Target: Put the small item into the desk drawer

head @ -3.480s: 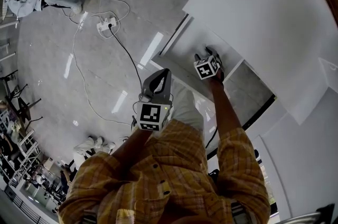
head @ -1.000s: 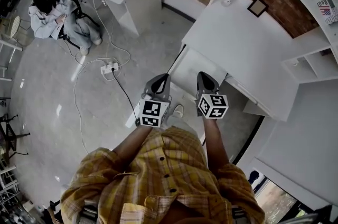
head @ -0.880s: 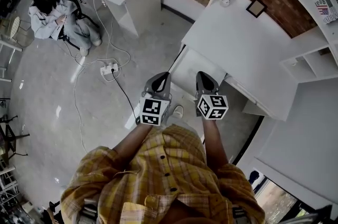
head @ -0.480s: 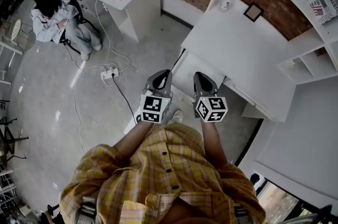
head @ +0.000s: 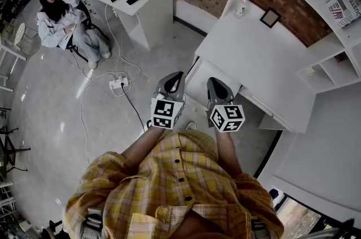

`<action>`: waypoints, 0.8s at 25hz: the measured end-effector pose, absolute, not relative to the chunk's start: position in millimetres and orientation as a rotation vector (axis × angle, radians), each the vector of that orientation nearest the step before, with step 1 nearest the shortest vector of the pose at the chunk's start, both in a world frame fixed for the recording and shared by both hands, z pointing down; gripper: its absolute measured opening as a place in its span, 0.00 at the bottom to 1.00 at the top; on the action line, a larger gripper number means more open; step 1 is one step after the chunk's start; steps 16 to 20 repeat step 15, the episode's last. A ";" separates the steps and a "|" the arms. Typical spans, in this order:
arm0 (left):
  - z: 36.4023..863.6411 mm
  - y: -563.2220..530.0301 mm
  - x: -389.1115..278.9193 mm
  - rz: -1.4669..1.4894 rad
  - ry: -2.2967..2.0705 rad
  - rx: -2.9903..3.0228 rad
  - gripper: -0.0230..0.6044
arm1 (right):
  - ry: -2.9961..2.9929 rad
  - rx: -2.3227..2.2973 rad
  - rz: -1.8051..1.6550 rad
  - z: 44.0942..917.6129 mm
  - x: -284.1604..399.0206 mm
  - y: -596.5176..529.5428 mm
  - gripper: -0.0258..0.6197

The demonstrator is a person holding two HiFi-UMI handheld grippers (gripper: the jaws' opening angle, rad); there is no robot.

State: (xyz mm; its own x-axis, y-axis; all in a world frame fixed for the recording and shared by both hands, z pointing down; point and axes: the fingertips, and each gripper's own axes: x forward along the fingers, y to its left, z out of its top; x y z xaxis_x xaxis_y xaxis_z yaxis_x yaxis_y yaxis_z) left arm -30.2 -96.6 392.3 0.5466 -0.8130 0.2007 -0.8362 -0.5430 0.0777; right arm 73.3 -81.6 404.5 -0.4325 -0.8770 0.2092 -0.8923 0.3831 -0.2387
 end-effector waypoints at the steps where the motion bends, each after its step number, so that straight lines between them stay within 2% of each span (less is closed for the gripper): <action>1: 391.1 -97.8 -30.2 0.207 -1.410 2.617 0.04 | -2.572 1.644 0.489 403.7 72.8 -81.8 0.04; 20: 388.9 -101.3 -27.6 0.208 -1.411 2.640 0.04 | -2.579 1.674 0.470 396.7 76.3 -87.3 0.04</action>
